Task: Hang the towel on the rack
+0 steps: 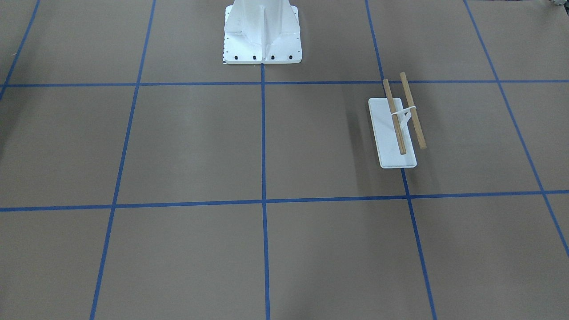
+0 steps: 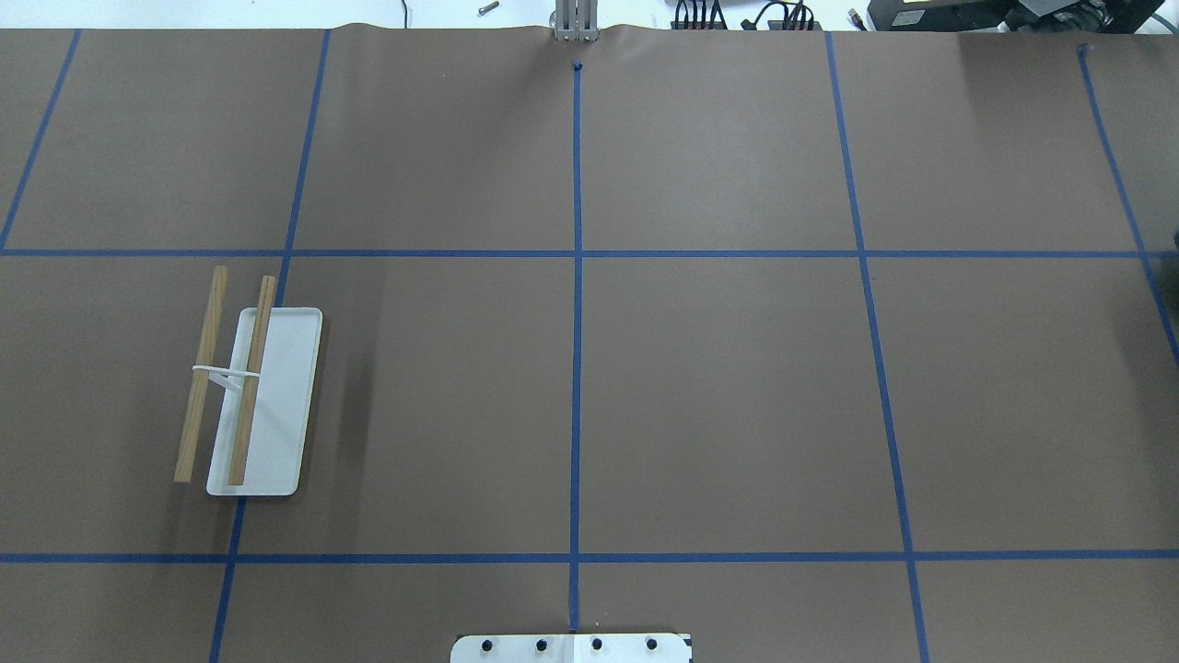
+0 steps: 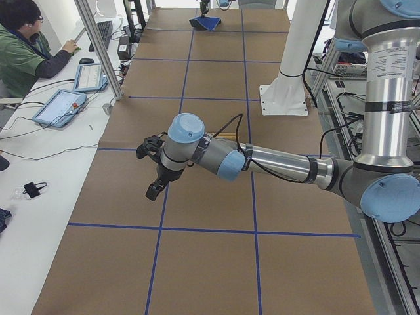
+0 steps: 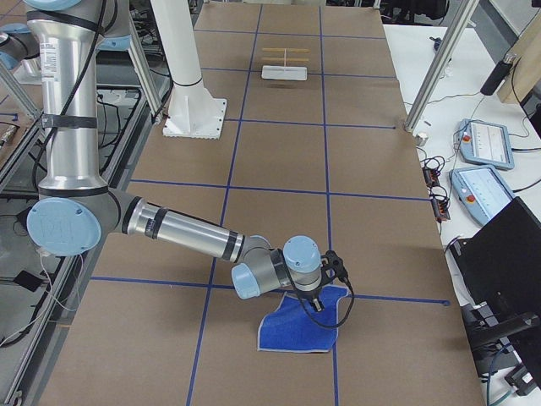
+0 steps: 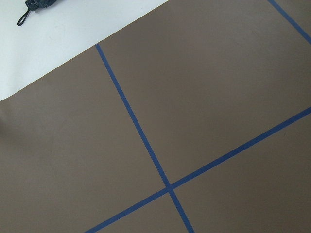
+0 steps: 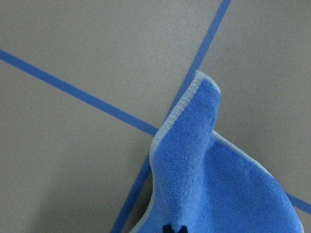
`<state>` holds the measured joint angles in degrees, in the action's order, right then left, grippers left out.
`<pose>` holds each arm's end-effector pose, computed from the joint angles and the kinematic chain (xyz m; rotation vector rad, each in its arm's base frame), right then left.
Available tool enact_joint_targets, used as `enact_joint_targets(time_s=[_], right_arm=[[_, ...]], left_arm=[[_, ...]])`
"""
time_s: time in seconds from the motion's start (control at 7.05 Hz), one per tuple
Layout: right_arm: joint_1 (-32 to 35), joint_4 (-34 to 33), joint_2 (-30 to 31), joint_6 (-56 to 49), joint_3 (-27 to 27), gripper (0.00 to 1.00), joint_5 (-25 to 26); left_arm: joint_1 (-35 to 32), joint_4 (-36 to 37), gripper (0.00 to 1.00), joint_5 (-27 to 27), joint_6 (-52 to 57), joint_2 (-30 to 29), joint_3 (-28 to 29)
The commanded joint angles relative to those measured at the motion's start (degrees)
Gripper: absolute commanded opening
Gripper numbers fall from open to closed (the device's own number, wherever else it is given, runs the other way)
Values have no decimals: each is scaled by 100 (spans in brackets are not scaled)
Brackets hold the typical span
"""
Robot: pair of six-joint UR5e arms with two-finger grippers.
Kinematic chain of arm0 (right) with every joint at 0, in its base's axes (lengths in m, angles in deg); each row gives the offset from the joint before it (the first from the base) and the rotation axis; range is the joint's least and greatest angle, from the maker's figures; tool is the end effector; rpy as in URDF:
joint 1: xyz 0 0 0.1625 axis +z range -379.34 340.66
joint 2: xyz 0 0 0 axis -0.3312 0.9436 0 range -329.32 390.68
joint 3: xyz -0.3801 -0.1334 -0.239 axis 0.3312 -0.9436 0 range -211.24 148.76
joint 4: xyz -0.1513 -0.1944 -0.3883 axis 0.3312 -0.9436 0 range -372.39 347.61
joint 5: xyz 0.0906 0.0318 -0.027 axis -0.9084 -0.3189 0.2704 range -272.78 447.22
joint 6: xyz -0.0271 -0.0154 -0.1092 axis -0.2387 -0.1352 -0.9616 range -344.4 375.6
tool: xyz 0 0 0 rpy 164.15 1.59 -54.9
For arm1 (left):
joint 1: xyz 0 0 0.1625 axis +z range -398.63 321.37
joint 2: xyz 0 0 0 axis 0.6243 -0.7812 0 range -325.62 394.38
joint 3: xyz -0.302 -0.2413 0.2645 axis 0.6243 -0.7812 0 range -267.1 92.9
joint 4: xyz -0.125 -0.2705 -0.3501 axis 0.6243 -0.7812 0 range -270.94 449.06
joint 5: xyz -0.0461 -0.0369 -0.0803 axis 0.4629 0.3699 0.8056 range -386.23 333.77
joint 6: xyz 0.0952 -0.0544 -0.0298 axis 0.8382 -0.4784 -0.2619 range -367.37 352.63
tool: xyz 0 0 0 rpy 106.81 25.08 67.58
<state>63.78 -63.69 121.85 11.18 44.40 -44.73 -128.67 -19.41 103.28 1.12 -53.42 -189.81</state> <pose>-0.0076 -0.5424 0.7871 0.3719 -0.7331 -0.3340 -0.0614 -0.5443 0.5787 0.5357 0.6387 0.3131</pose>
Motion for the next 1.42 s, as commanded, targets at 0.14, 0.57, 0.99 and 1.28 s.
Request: enact_joint_targets(time_s=[0.14, 0.57, 0.99, 1.28], right_arm=[[-276, 15, -353, 1485, 1178, 0, -295], [-1329, 15, -993, 3910, 2171, 0, -261], [-2595, -20, -2012, 6078, 2481, 0, 947], [-3081, -12, -2602, 6200, 2490, 0, 1373]], left_arm=[[4, -7, 99, 782, -1150, -88, -47], [65, -1057, 99, 1812, -4034, -272, -65], [1178, -3307, 98, 1762, -6637, -771, 23], [2213, -4117, 97, 1036, -6631, -1605, 153]])
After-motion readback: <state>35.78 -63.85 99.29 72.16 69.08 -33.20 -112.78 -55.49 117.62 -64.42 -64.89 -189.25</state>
